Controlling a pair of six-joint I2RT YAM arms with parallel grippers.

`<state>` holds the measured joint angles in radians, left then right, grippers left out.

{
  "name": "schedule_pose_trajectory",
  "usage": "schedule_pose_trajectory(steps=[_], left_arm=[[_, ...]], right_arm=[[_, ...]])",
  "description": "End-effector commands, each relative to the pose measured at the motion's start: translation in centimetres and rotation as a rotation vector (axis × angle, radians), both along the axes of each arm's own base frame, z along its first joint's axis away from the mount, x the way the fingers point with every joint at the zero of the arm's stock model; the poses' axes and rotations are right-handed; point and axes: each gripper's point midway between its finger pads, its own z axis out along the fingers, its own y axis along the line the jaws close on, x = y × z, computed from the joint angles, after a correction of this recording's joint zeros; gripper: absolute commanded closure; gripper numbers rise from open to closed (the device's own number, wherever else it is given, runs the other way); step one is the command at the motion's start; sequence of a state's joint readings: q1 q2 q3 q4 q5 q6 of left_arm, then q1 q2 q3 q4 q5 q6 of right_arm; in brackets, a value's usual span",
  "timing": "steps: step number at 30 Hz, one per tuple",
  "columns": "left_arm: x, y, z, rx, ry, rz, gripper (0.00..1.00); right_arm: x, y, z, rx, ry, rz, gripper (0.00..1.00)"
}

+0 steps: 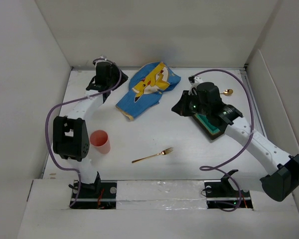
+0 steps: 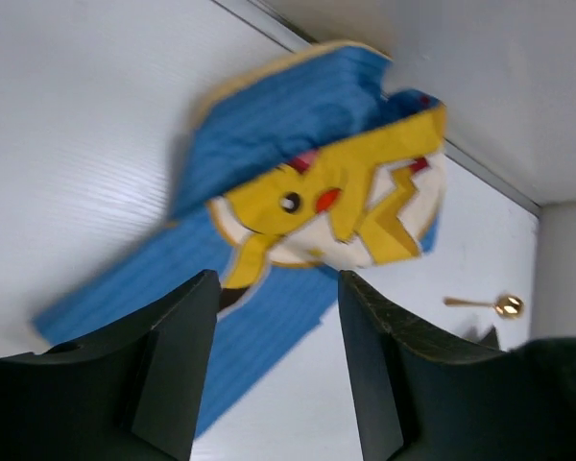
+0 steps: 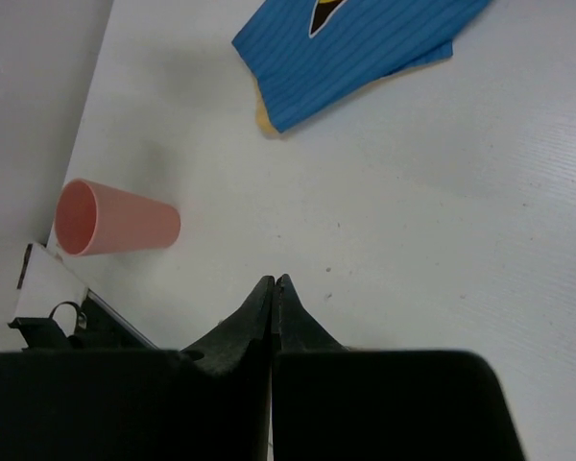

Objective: Set the dinner table for one person

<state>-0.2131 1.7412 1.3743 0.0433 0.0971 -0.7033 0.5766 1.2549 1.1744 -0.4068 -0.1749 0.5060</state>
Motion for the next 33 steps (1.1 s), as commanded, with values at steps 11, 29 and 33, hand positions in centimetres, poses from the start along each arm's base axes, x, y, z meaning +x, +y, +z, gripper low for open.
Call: schedule_pose_trajectory(steps=[11,29,33], left_arm=[[-0.9,4.2,-11.6,0.374,0.318,-0.174,0.45],[-2.3,4.3,-14.5,0.414,0.372,-0.292,0.92],[-1.5,3.7,-11.8,0.393,0.322,-0.291,1.0]], right_arm=[[-1.7,-1.4,2.2,0.05,-0.057,-0.033,0.97],[-2.9,-2.8,2.0,0.024,-0.046,-0.072,0.94],[-2.4,-2.6,2.5,0.028,-0.062,-0.078,0.93]])
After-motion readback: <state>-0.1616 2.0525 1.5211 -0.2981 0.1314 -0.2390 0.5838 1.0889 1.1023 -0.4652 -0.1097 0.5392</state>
